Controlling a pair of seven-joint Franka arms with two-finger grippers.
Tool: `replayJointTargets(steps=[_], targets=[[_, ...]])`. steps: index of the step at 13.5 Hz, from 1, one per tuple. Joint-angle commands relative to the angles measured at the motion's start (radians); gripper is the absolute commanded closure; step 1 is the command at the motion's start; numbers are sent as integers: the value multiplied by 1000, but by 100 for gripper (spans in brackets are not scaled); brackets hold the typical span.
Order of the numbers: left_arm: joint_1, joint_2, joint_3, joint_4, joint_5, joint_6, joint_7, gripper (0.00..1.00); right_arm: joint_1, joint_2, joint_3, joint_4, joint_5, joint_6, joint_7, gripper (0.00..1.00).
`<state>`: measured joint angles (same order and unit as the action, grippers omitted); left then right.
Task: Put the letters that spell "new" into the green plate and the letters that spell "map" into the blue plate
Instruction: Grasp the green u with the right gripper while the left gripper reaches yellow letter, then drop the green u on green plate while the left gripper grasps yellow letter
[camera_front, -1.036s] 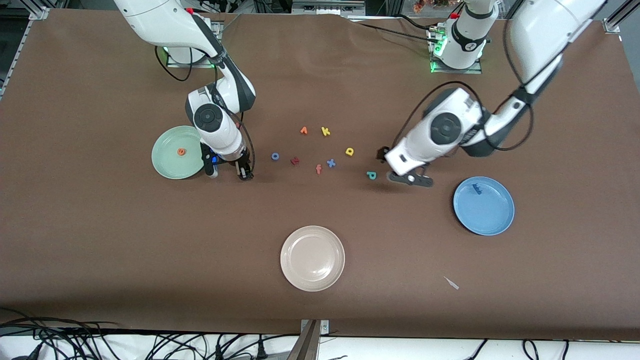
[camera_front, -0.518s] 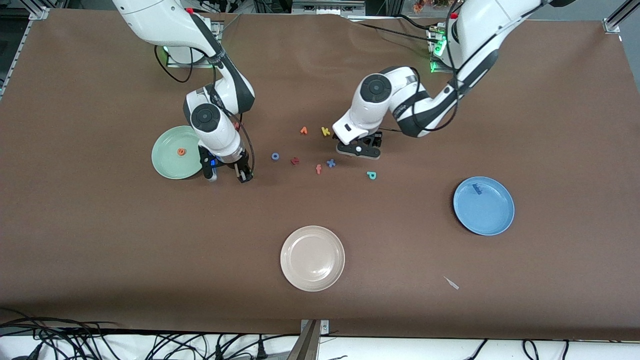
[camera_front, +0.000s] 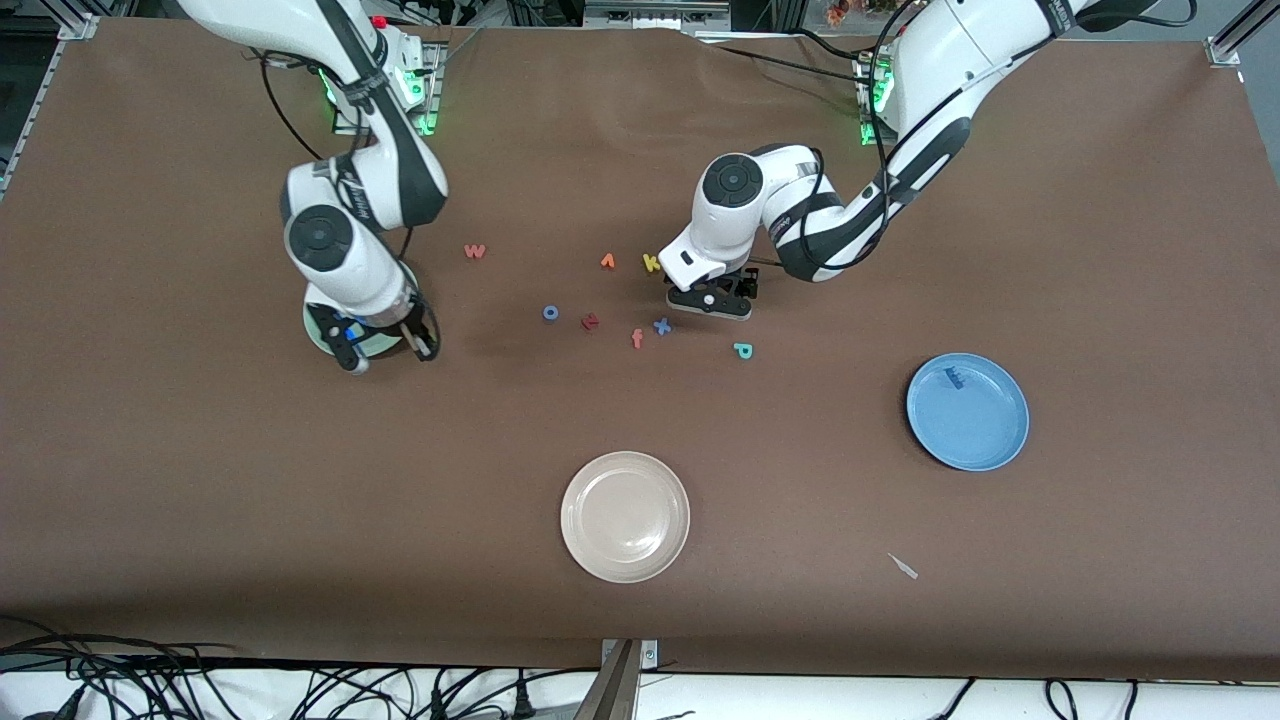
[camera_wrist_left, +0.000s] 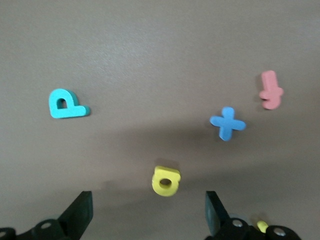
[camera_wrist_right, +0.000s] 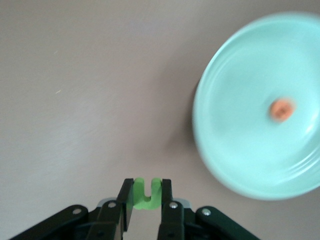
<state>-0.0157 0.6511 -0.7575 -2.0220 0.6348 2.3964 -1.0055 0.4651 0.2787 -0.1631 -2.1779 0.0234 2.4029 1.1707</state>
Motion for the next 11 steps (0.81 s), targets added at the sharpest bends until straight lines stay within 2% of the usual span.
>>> replayJointTargets(steps=[1,2,4,6,8,9,11], targets=[[-12,50,6,26,98,6,-80,4,4,-85,-73,-147,7,16,-166,95],[-13,56,6,28,105,6,-96,7,4,-85,-94,-170,15,18,-199,95],[-30,70,6,40,105,6,-105,10,3,-79,-96,-206,24,24,-206,95],[-41,81,9,52,106,6,-122,14,3,-62,-98,-207,104,22,-210,89],[-68,84,30,55,106,6,-131,18,3,-53,-98,-204,113,22,-210,34],[-78,84,41,55,106,6,-137,20,3,-55,-98,-198,113,21,-210,0],[-81,84,43,55,106,6,-137,25,4,-76,-96,-184,113,7,-215,0]])
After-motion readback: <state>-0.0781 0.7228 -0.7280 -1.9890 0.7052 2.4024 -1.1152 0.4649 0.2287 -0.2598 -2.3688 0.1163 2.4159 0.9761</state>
